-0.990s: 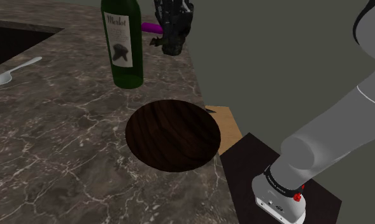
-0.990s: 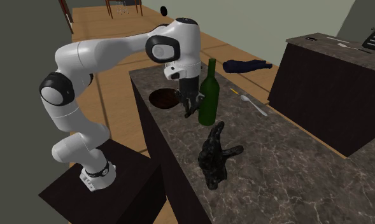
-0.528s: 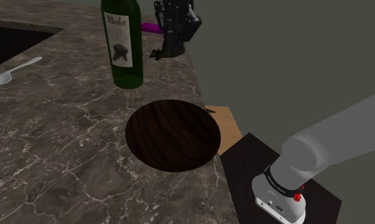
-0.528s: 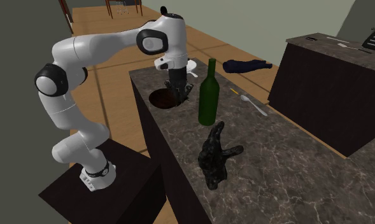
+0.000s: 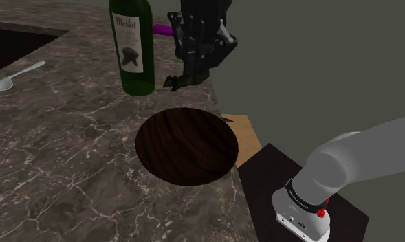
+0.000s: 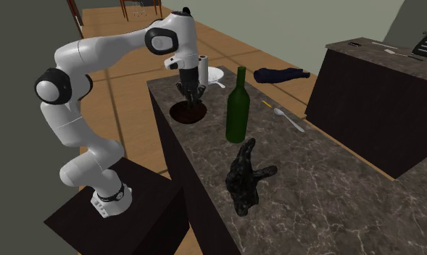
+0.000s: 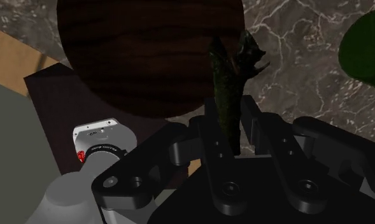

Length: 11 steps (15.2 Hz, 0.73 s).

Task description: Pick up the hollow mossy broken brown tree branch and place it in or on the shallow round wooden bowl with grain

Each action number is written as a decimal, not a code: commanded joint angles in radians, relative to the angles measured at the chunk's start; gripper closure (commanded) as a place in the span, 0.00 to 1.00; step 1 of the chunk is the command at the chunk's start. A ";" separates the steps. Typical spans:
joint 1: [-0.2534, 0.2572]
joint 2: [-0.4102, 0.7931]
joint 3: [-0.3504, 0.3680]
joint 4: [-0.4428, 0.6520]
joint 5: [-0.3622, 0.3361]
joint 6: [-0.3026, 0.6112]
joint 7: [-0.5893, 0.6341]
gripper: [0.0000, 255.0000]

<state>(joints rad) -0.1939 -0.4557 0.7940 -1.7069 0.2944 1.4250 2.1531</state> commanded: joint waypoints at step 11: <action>0.065 -0.105 0.042 -0.103 0.083 0.035 0.080 1.00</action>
<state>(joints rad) -0.1317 -0.5558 0.8357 -1.7934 0.3740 1.4483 2.2364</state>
